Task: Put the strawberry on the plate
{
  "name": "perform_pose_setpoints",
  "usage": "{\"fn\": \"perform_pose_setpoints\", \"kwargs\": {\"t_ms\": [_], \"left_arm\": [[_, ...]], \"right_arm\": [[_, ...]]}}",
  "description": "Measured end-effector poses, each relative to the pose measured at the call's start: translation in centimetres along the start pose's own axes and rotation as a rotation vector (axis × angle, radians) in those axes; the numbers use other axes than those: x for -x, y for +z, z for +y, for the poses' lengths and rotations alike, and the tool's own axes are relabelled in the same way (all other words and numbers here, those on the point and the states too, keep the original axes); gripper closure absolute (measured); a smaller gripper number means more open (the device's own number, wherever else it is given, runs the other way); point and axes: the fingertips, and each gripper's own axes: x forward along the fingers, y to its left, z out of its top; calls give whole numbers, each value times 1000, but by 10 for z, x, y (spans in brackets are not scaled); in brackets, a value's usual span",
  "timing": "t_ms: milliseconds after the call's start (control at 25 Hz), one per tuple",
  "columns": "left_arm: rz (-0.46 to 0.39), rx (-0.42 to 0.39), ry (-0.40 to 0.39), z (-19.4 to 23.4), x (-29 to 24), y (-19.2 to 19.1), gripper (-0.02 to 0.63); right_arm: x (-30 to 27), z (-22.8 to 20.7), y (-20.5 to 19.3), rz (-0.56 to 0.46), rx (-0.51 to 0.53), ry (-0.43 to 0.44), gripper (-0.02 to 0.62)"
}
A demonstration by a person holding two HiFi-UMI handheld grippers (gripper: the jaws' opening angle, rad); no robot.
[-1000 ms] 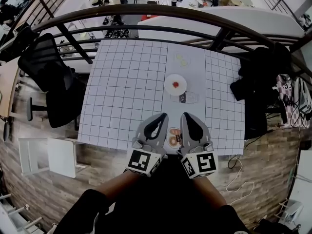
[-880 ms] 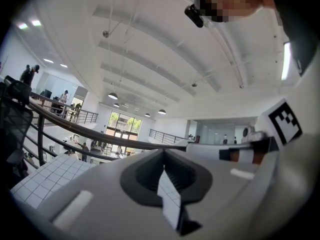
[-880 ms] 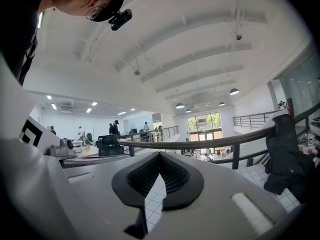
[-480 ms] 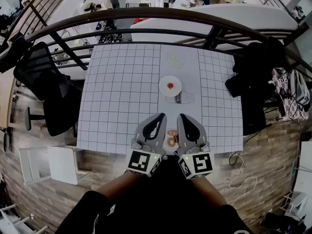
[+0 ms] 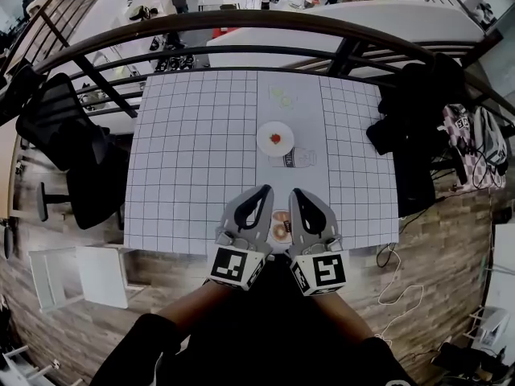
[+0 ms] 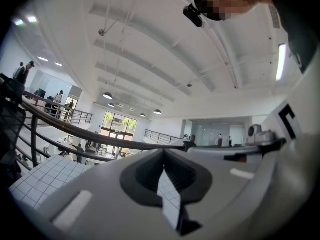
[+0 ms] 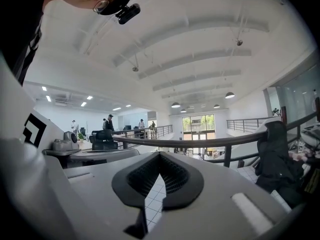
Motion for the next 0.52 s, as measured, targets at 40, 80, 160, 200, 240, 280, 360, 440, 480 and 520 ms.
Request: {"fn": "perform_pose_setpoints", "kwargs": {"t_ms": [40, 80, 160, 200, 240, 280, 360, 440, 480, 520], "left_arm": [[0, 5, -1, 0, -1, 0, 597], [-1, 12, -2, -1, -1, -1, 597], [-2, 19, -7, -2, -3, -1, 597], [-4, 17, -11, -3, -3, 0, 597], [-7, 13, -17, -5, -3, 0, 597], [-9, 9, -23, -7, -4, 0, 597], [-8, 8, -32, -9, -4, -1, 597], [-5, 11, -36, -10, -3, -2, 597], [-2, 11, -37, -10, -3, -3, 597], [0, 12, -38, -10, -3, -4, 597]], "right_arm": [[1, 0, 0, -1, 12, -5, 598], [2, 0, 1, -3, 20, -10, 598], [2, -1, 1, -7, 23, -15, 598], [3, -1, 1, -9, 22, -16, 598], [3, -1, 1, -10, 20, -18, 598], [3, -2, 1, -9, 18, -19, 598], [3, -2, 1, -6, 15, -17, 598], [2, -1, -1, -2, 11, -10, 598], [2, -1, -2, 0, 9, -7, 598], [2, 0, -3, 2, 7, -5, 598]]}}
